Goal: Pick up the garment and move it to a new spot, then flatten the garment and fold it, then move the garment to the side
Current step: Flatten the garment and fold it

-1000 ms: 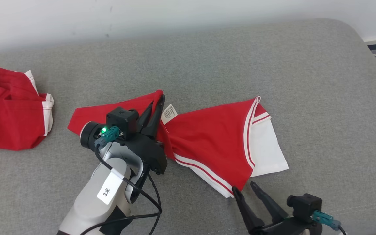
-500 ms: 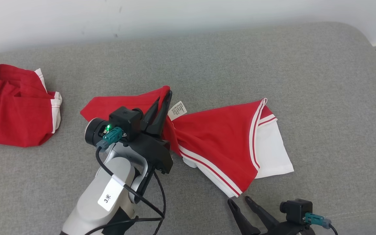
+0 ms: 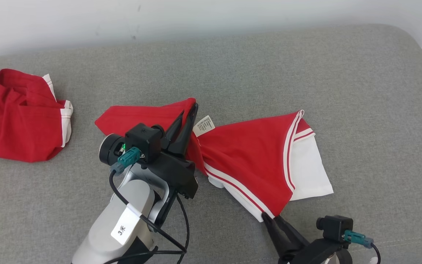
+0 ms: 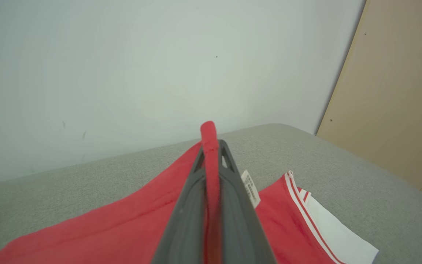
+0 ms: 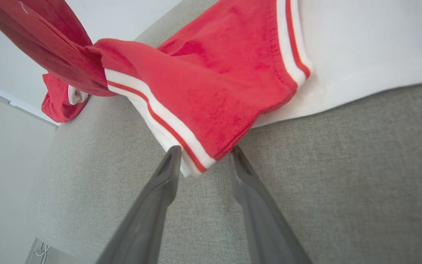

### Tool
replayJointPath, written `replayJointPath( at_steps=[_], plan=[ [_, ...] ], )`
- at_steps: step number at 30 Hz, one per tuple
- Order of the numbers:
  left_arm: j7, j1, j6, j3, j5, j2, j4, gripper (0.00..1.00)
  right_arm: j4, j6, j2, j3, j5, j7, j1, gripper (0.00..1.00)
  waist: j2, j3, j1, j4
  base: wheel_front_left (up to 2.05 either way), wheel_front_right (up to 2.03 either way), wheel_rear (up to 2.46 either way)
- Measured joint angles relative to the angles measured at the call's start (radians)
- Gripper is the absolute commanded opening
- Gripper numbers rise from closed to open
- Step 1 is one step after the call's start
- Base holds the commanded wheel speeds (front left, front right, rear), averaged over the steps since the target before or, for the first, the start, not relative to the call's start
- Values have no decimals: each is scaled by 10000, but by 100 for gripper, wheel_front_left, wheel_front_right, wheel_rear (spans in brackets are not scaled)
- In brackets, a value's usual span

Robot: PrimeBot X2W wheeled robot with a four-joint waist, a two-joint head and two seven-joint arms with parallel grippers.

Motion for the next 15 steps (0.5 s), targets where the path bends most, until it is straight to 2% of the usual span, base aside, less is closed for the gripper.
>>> replayJointPath(
  at_steps=[2,4,15],
  plan=[
    [-4,26,0,0,-2,0,-44,0,59,0,-4,13,111,-13,-31,16,0,-7,0,19,0,0,0],
    [-15,112,0,-6,-4,0,-98,0,130,0,-12,40,222,-92,-98,0,0,-15,0,39,0,0,0],
    [-65,306,-98,81,-353,6,-556,0,-211,0,-272,-270,1060,-899,-611,0,0,-114,0,138,0,0,0]
  ],
)
